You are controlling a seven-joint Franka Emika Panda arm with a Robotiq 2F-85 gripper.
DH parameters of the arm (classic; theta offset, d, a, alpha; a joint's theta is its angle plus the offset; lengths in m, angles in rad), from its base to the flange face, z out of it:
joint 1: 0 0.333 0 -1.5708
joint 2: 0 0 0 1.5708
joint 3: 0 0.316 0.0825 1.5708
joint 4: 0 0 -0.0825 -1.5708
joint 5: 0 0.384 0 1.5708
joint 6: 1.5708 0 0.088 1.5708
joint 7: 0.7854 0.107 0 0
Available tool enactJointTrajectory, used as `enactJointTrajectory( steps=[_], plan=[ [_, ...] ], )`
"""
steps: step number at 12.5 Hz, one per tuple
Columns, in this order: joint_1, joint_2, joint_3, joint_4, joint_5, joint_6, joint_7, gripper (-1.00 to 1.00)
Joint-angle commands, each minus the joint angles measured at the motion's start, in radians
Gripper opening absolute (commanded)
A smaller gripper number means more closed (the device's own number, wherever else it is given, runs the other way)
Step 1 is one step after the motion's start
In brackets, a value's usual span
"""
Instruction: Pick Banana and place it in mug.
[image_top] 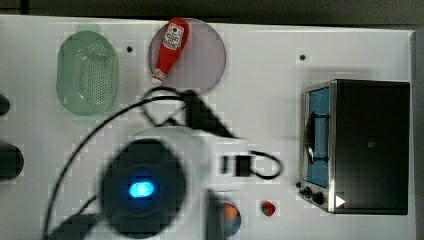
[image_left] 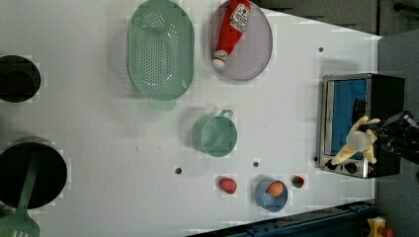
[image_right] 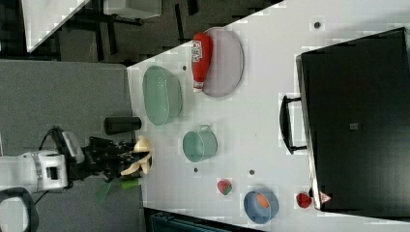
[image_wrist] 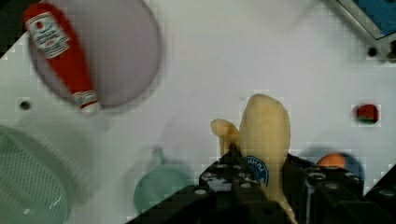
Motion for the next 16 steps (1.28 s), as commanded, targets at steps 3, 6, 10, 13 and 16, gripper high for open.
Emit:
enactJointTrajectory(
  steps=[3,6,10,13,16],
  plan=[
    [0.069,0.120,0.193,-0.013,0.148,0.020,0.335,-0.53],
    [0.070,0.203,0.260,-0.054,0.147,0.174,0.456,-0.53],
    [0.070,0.297,0.284,-0.178,0.069,0.425,0.497,-0.53],
    [0.071,0.351,0.293,-0.257,0.036,0.590,0.560,-0.53],
    [0.072,0.387,0.298,-0.285,0.022,0.628,0.627,-0.48]
  ],
)
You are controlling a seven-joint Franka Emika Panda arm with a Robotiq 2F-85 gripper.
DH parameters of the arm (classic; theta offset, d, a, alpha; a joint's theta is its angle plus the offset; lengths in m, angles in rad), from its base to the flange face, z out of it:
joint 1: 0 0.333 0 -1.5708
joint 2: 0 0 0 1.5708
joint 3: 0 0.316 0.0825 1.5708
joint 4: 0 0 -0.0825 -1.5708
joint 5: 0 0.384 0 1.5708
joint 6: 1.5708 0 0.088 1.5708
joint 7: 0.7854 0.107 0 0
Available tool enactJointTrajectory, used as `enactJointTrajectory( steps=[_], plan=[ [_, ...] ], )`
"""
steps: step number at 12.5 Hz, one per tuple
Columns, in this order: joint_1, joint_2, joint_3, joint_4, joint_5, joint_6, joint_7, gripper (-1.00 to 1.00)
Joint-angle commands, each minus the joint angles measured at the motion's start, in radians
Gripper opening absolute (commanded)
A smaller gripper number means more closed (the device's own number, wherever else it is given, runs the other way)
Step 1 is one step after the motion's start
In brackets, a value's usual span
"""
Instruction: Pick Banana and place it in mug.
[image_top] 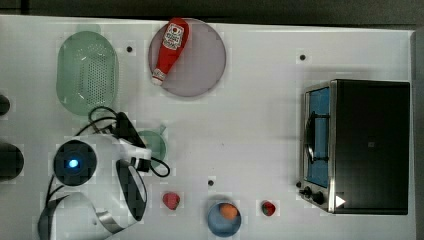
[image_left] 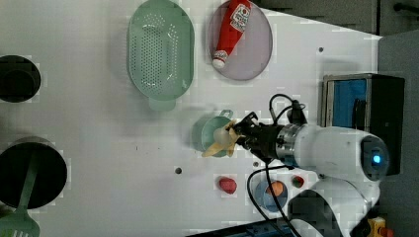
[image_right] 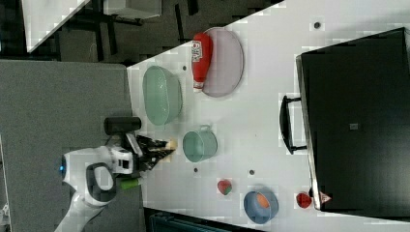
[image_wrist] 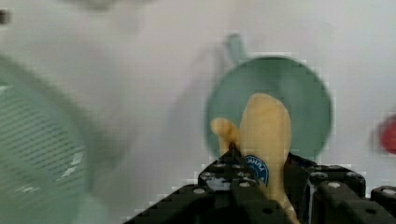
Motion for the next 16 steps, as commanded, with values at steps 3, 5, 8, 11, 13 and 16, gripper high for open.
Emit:
enactJointTrajectory(
  steps=[3,5,8,11,13,16],
  plan=[
    [0.002,0.012,0.022,-0.008,-0.002,0.013,0.088,0.24],
    [0.003,0.001,0.021,-0.006,-0.002,0.016,0.088,0.68],
    [0.000,-0.025,0.014,0.008,-0.002,0.033,0.087,1.00],
    [-0.015,-0.113,-0.039,0.065,-0.002,-0.080,0.035,1.00],
    [-0.021,-0.181,-0.101,0.140,-0.002,-0.234,-0.135,1.00],
    [-0.031,-0.273,-0.227,0.273,-0.002,-0.489,-0.291,1.00]
  ],
)
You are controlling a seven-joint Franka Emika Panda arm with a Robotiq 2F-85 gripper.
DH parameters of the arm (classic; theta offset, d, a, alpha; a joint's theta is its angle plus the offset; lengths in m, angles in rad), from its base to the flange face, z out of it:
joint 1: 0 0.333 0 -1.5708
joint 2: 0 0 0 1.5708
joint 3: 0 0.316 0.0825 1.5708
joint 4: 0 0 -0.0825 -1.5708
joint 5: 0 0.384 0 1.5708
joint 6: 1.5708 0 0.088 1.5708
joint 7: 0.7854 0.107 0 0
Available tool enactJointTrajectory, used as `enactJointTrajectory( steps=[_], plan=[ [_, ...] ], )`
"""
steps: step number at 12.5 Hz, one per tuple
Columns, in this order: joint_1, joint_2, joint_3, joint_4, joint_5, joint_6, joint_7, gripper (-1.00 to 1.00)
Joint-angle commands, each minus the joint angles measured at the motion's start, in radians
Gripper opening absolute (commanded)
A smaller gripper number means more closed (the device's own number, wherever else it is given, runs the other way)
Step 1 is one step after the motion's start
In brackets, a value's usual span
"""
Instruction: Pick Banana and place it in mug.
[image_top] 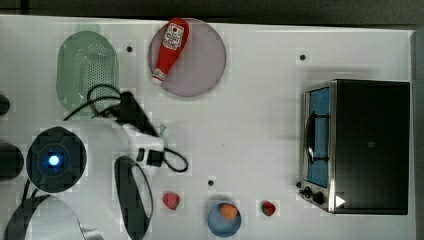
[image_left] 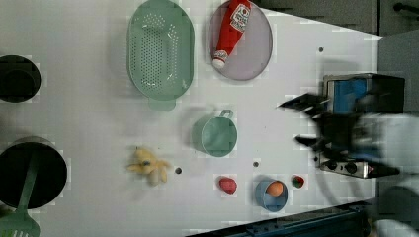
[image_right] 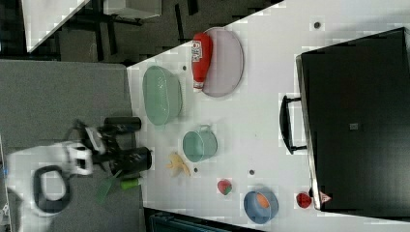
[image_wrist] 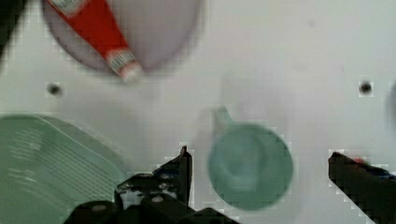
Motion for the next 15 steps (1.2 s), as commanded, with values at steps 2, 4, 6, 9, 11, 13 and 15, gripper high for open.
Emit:
enactJointTrajectory(
  steps=[2,4,6,9,11,13,15],
  plan=[
    [-0.030,-0.094,-0.167,0.139,0.008,-0.280,-0.255,1.00],
    [-0.032,-0.133,-0.265,0.196,0.008,-0.365,-0.361,1.00],
    [-0.032,-0.150,-0.323,0.204,0.008,-0.387,-0.471,1.00],
    [-0.034,-0.151,-0.376,0.206,0.004,-0.397,-0.497,1.00],
    [-0.032,-0.148,-0.367,0.206,-0.005,-0.410,-0.495,1.00],
    [-0.032,-0.145,-0.358,0.206,-0.041,-0.415,-0.494,1.00],
    [-0.032,-0.145,-0.354,0.206,-0.049,-0.404,-0.494,1.00]
  ],
)
